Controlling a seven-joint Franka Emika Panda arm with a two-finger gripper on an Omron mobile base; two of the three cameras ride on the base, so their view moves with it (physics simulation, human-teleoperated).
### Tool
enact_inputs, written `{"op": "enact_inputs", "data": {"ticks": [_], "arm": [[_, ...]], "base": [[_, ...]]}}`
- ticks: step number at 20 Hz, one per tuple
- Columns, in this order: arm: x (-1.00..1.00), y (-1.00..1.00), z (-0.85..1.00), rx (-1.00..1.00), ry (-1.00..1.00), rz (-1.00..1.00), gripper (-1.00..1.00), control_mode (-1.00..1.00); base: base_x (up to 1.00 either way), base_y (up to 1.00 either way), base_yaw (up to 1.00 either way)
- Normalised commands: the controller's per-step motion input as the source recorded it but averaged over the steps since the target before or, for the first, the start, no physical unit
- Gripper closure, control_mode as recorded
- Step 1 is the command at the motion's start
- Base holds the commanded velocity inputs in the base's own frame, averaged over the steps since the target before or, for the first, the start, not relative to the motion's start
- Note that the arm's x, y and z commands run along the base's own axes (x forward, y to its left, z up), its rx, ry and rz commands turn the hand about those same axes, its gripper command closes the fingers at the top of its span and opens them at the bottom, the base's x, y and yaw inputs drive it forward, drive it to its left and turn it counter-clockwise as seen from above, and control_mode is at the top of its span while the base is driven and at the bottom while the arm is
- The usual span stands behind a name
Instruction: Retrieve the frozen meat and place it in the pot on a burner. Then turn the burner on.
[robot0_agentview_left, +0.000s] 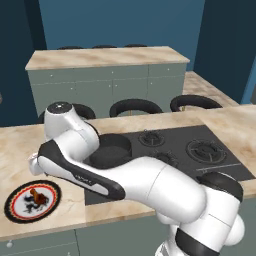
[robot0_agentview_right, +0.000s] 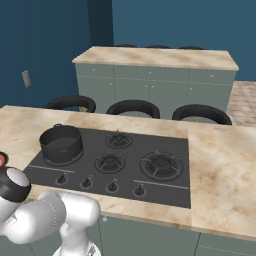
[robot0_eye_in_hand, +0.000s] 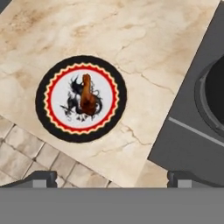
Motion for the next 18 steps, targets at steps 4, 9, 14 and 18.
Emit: {"op": "enact_inputs", "data": {"ticks": [4,9,14,18], "arm": [[0.12,0.56,-0.18,-0.05,0.04,0.0,-1.0,-1.0],[0.17,0.44,-0.23,-0.02,0.04,0.0,-1.0,-1.0],[0.3,0.5,-0.24,-0.04,0.05,0.0,-1.0,-1.0],[0.19,0.45,-0.01,-0.24,0.0,0.0,-1.0,-1.0]], "base": [[0.0,0.0,0.0],[0.0,0.0,0.0],[0.0,0.0,0.0],[0.0,0.0,0.0]]}}
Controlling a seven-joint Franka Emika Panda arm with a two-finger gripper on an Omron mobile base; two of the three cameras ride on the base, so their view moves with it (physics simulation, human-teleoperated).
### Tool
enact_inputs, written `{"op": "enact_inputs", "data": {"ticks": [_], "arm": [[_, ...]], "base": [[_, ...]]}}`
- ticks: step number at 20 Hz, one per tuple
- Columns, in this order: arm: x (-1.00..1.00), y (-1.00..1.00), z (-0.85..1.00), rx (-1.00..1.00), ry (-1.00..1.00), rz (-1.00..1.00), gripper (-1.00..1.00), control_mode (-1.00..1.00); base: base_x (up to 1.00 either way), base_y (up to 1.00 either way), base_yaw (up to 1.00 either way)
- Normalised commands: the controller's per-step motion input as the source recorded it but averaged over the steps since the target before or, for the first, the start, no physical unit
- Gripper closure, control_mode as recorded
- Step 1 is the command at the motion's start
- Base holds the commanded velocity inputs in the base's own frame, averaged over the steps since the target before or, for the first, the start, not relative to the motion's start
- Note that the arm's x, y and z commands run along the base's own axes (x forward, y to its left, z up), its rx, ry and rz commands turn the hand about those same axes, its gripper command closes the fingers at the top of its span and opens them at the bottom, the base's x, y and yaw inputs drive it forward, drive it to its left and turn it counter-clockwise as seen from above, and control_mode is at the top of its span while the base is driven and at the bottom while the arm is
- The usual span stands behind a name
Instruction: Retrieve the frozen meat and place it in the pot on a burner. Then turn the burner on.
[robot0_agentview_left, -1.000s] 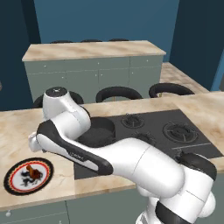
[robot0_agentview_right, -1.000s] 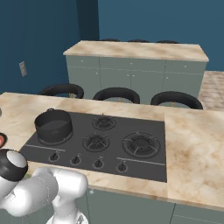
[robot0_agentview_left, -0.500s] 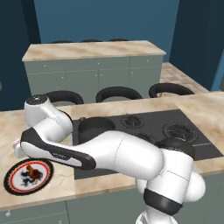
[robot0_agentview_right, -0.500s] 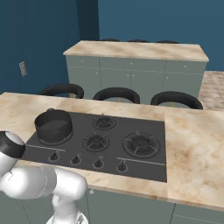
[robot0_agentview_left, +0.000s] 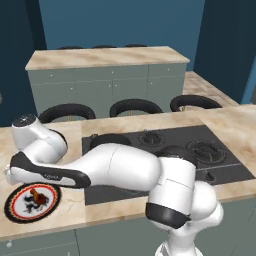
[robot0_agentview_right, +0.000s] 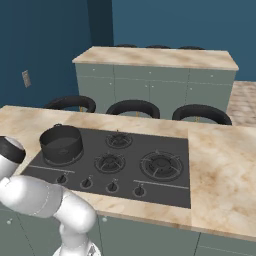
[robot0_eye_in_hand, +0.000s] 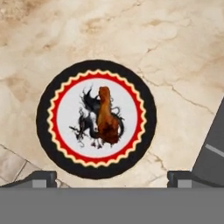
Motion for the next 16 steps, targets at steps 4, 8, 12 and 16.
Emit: {"op": "enact_inputs", "data": {"ticks": [4,8,12,16], "arm": [[0.11,0.23,-0.04,-0.17,0.0,0.0,-1.0,-1.0],[0.04,0.0,-0.21,0.0,0.0,0.0,-1.0,-1.0],[0.02,0.0,-0.5,0.0,0.0,-0.04,-1.0,-1.0],[0.19,-0.01,-0.61,0.0,0.0,-0.02,-1.0,-1.0]], "base": [[0.0,0.0,0.0],[0.0,0.0,0.0],[0.0,0.0,0.0],[0.0,0.0,0.0]]}}
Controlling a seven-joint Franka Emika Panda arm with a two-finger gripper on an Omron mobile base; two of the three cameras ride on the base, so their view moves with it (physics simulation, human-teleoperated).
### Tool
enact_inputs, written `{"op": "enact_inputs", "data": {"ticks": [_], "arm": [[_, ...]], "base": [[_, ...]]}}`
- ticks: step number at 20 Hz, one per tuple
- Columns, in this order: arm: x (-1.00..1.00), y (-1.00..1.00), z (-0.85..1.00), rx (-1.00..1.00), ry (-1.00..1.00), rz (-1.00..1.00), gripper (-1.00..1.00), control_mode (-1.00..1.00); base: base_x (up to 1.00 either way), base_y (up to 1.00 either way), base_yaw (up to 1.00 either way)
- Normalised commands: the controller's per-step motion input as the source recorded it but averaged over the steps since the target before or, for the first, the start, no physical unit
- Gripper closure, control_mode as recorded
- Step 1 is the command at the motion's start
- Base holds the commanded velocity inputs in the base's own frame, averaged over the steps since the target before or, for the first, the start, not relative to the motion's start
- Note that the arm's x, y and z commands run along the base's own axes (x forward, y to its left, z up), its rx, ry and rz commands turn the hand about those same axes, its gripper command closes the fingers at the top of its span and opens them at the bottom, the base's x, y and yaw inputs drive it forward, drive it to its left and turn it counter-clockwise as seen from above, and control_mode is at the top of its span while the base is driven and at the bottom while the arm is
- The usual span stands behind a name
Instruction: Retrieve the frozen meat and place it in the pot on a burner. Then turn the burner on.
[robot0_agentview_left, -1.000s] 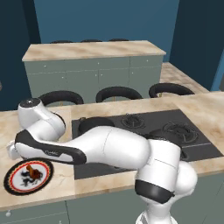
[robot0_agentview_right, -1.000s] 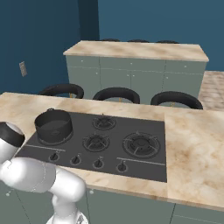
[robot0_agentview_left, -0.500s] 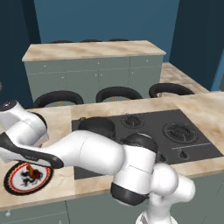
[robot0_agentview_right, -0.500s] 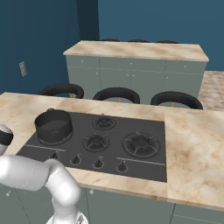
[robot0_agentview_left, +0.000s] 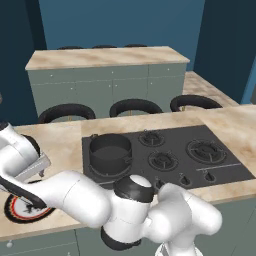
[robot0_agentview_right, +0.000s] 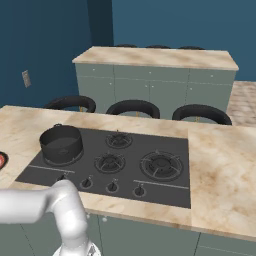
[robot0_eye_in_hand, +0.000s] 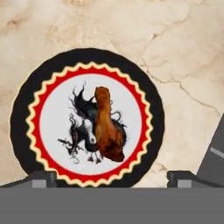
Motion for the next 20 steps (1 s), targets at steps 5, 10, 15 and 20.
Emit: {"op": "enact_inputs", "data": {"ticks": [5,10,15,20], "arm": [[0.38,-0.07,-0.46,0.03,0.01,0.0,-1.0,-1.0],[0.05,0.01,-0.44,0.0,0.1,0.0,-1.0,-1.0],[0.0,0.0,-0.28,0.0,0.13,0.0,-1.0,-1.0],[0.0,0.0,-0.29,0.0,0.08,0.0,-1.0,-1.0]], "base": [[0.0,0.0,0.0],[0.0,0.0,0.0],[0.0,0.0,0.0],[0.0,0.0,0.0]]}}
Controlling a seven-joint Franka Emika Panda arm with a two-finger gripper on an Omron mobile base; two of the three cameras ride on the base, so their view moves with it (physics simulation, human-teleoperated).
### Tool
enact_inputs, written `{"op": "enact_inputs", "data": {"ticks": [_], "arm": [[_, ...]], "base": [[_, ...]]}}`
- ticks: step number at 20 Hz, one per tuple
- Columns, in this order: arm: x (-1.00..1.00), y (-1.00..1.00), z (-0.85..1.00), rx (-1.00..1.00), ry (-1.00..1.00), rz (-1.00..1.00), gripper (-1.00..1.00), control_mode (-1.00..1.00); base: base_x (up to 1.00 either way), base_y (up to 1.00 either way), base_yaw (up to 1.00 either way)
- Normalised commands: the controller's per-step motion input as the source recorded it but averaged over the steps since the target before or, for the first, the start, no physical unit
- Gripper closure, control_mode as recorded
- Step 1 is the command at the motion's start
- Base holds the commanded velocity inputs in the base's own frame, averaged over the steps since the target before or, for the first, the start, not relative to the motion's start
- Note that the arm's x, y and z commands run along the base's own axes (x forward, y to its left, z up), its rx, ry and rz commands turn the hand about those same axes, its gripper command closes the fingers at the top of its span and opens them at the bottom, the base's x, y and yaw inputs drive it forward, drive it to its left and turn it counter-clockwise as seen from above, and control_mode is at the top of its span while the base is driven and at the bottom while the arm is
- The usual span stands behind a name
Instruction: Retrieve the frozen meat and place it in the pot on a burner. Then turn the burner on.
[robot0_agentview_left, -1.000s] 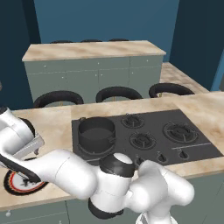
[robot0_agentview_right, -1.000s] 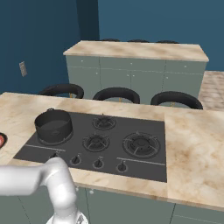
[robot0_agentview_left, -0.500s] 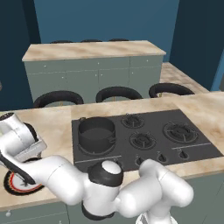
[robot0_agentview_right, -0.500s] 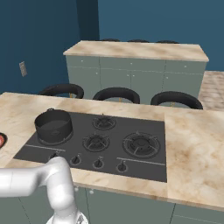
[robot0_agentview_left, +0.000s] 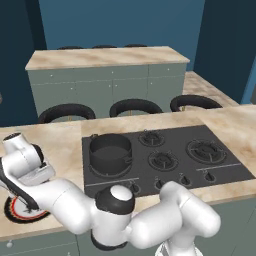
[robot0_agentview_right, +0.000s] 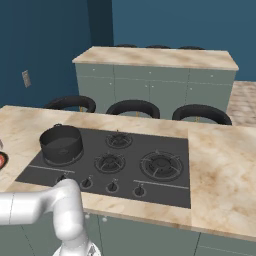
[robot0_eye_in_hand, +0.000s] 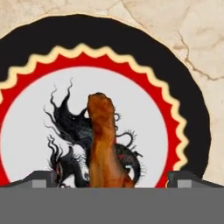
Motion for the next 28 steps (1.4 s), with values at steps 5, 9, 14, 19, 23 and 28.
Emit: {"op": "enact_inputs", "data": {"ticks": [5,9,14,19,23,28], "arm": [[0.0,0.0,-0.4,-0.01,0.05,0.0,-1.0,-1.0],[0.0,0.02,-0.33,-0.01,0.02,0.0,-1.0,-1.0],[0.0,0.0,-0.05,0.0,0.0,0.0,-1.0,-1.0],[0.0,0.0,-0.06,0.0,0.0,0.0,1.0,-1.0],[0.0,0.0,0.0,0.0,0.0,0.0,1.0,-1.0],[0.0,0.0,0.0,0.0,0.0,0.0,1.0,-1.0]], "base": [[0.0,0.0,0.0],[0.0,0.0,0.0],[0.0,0.0,0.0],[0.0,0.0,0.0],[0.0,0.0,0.0],[0.0,0.0,0.0]]}}
